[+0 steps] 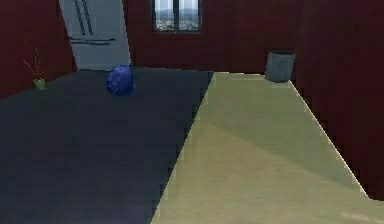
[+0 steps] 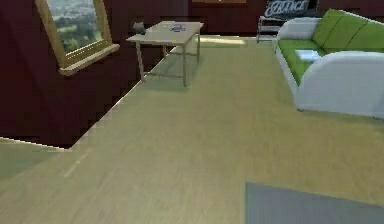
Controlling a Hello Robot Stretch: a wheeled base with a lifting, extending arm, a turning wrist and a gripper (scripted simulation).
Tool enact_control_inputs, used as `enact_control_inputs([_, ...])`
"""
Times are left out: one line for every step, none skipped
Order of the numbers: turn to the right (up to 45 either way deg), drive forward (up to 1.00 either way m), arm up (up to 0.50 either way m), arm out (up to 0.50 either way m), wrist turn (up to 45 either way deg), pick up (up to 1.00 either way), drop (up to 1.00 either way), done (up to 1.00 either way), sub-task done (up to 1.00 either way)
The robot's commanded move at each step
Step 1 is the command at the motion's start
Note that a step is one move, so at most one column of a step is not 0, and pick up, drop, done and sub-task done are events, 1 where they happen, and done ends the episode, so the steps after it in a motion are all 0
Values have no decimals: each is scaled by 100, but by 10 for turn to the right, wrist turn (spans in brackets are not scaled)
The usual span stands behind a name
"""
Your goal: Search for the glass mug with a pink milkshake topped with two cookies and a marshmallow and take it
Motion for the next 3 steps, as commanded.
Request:
enact_control_inputs([-390, 0, 0, 0, 0, 0, 0, 0, 0])
enact_control_inputs([0, 100, 0, 0, 0, 0, 0, 0, 0])
enact_control_inputs([0, 65, 0, 0, 0, 0, 0, 0, 0])
